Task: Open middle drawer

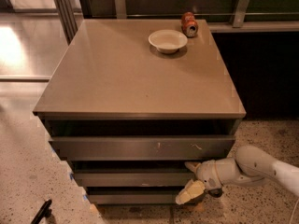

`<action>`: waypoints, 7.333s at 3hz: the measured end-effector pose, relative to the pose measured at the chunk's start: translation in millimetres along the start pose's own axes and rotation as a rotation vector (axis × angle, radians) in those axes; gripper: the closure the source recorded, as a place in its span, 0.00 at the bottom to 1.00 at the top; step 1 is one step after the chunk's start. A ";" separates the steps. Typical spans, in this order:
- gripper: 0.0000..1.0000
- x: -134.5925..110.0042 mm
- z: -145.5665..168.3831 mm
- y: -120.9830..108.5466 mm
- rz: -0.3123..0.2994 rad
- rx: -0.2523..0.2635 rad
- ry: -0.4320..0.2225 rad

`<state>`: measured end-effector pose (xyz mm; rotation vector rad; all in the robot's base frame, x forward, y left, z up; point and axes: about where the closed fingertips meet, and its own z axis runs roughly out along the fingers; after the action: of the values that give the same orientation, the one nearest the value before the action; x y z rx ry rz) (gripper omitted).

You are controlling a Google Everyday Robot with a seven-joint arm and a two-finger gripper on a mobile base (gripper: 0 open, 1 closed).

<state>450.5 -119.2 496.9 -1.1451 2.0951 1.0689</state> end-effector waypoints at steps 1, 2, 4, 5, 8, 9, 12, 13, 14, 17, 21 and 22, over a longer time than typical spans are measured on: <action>0.00 0.2 2.6 -2.7 0.008 -0.008 0.003; 0.00 0.8 12.5 -13.0 0.036 -0.038 0.013; 0.00 22.8 -9.3 11.9 0.050 -0.094 0.027; 0.00 16.3 -2.8 6.9 0.043 -0.078 0.001; 0.00 7.8 -8.6 10.8 -0.051 0.063 -0.039; 0.00 7.8 -8.5 10.8 -0.051 0.063 -0.039; 0.00 -2.1 19.6 5.2 -0.068 0.068 0.035; 0.00 -14.5 37.2 -12.0 -0.069 0.151 0.082; 0.00 -14.5 37.3 -12.0 -0.069 0.151 0.082; 0.00 15.9 51.3 -13.6 -0.023 0.100 0.152; 0.00 19.5 47.6 -0.2 -0.022 0.061 0.169; 0.00 30.1 39.4 9.0 -0.012 0.047 0.164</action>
Offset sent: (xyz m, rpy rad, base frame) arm 0.0232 0.0065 -0.0221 0.0162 0.0921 0.0160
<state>430.2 -97.0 456.5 -1.2579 2.2231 0.9440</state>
